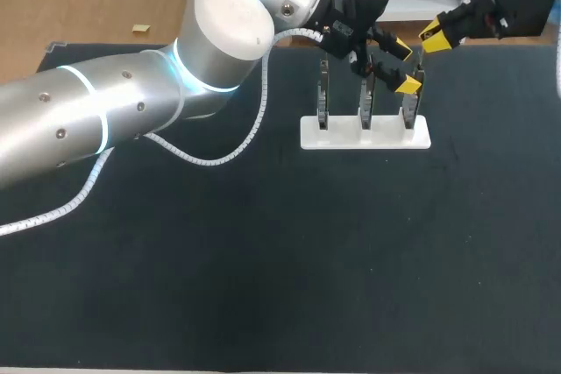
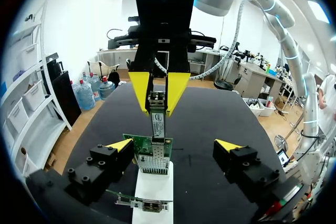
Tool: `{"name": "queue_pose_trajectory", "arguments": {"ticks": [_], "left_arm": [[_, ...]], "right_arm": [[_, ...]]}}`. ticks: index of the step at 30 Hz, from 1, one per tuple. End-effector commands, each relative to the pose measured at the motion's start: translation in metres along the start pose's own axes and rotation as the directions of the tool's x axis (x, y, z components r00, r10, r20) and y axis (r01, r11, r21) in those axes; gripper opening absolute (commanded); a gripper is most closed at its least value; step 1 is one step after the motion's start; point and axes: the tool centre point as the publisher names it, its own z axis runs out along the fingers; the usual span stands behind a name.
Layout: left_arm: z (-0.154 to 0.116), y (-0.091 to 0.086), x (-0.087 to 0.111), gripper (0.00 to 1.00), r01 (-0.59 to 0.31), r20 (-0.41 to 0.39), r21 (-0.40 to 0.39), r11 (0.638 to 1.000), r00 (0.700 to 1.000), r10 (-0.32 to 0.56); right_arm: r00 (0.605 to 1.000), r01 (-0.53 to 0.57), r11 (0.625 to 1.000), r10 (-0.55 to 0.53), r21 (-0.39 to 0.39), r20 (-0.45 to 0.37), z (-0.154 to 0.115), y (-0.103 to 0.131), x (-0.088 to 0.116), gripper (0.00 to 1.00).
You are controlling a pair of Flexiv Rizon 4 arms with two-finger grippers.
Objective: Pick up the optical module with the left hand, and insert it into the network port with the right hand.
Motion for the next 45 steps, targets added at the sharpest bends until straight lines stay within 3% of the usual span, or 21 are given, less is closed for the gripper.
{"name": "queue_pose_trajectory", "arguments": {"ticks": [1, 45], "left_arm": [[0.0006, 0.0024, -0.0015, 1.0, 0.002, -0.006, 0.004, 1.0, 1.0, -0.002], [0.0006, 0.0024, -0.0015, 1.0, 0.002, -0.006, 0.004, 1.0, 1.0, -0.002]], "right_arm": [[1.0, -0.002, 1.0, 0.002, 0.0, -0.003, 0.0015, 0.0018, 0.0005, 0.0], [1.0, 0.007, 1.0, -0.007, 0.027, 0.001, 0.0041, 0.0016, -0.0005, 0.0]]}}
